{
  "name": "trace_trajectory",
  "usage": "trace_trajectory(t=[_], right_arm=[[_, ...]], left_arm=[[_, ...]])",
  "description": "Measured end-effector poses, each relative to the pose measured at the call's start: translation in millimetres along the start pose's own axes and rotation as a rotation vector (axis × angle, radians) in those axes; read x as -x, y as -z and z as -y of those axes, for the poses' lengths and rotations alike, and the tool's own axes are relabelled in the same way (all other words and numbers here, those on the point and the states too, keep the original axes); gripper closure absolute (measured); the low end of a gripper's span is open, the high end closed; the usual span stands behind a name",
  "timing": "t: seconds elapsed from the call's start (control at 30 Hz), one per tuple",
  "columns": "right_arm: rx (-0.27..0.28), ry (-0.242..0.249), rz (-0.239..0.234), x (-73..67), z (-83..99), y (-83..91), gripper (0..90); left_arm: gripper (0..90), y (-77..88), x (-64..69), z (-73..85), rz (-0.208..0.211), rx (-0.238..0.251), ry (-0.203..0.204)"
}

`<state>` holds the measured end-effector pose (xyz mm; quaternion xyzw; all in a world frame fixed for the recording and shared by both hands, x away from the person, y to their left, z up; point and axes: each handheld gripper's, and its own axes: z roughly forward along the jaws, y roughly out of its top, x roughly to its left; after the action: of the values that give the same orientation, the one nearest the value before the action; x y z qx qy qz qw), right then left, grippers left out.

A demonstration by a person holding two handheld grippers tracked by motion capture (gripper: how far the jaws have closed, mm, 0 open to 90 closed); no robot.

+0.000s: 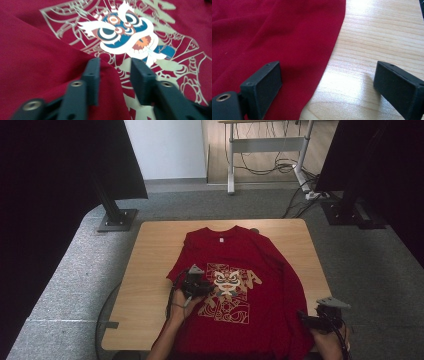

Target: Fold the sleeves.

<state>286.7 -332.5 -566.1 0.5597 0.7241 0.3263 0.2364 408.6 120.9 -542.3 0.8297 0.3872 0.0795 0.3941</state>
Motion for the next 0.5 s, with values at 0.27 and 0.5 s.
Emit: trace_trajectory(t=[0.27,0.5], right_arm=[[0.000,0.001,0.000,0.0,0.0,0.0,7.7],[0.000,0.001,0.000,-0.1,0.0,0.0,7.7]], left_arm=[[41.9,52.7,-0.8,3.8,-0.019,0.065,0.011],[38.7,83.9,4.6,21.9,-0.020,0.080,-0.020]])
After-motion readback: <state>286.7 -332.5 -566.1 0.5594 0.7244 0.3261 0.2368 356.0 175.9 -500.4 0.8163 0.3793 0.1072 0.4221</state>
